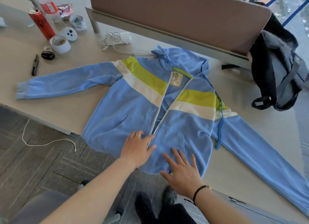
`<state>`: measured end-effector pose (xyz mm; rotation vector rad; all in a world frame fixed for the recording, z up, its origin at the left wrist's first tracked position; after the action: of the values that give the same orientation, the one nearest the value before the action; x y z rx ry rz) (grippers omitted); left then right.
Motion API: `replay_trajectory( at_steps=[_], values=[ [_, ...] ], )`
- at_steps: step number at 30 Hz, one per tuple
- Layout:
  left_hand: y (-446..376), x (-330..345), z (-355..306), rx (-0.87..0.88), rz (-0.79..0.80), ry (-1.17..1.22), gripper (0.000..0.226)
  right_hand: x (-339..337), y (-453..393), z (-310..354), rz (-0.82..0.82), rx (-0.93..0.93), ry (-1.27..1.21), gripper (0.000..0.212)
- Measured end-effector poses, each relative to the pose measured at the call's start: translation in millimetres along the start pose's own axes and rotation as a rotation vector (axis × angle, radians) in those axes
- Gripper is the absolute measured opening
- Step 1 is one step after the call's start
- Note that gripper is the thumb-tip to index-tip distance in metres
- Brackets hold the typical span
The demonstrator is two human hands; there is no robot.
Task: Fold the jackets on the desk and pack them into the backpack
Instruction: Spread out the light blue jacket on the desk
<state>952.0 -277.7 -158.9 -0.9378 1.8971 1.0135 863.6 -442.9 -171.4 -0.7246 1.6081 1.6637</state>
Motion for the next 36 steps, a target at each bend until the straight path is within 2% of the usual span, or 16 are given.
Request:
replay_trajectory(
  at_steps=[3,5,11,14,17,20,24,27,29,33,36],
  values=[
    [-29,-23,-10,0.005,-0.024,0.031,0.054,-23,-2,-14,-0.031,0.073,-0.118,0.082],
    [-51,-41,-21,0.023,-0.059,0.025,0.056,-48,-15,-26,-0.079,0.110,-0.178,0.080],
    [-119,-85,-39,0.032,-0.064,0.112,0.055,-159,-108,-67,-0.251,0.264,-0.490,0.082],
    [-155,-102,-35,0.009,-0.026,0.098,0.053,-201,-161,-84,-0.263,0.332,-0.621,0.075],
    [-193,-115,-22,-0.013,-0.008,0.045,0.049,-229,-207,-96,-0.279,0.379,-0.641,0.060],
    [-230,-126,-11,-0.028,-0.029,0.063,0.045,-245,-245,-103,-0.278,0.448,-0.625,0.070],
    [-273,-134,0,-0.053,-0.082,0.103,0.032,-251,-282,-100,-0.246,0.470,-0.583,0.057],
    [-308,-137,8,-0.040,-0.092,0.075,0.023,-249,-304,-100,-0.210,0.542,-0.492,0.061],
    [-332,-139,11,-0.003,-0.100,0.027,0.031,-248,-314,-104,-0.209,0.620,-0.446,0.054],
    [-370,-138,21,-0.024,-0.130,-0.081,0.051,-248,-317,-110,-0.246,0.700,-0.447,0.022],
    [-383,-135,24,-0.051,-0.129,-0.145,0.054,-246,-313,-111,-0.255,0.724,-0.607,0.020]
  ],
)
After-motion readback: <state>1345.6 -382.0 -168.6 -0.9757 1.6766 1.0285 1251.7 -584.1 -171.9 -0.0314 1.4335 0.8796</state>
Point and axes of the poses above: each hand's wrist, its own y-axis away from the middle knuckle, its own x-axis out of the palm, z = x × y, the point moved 9 cm from there along -y, towards the middle knuckle, and after that the axes turned 11 degrees about x, right-handed, at the moved point
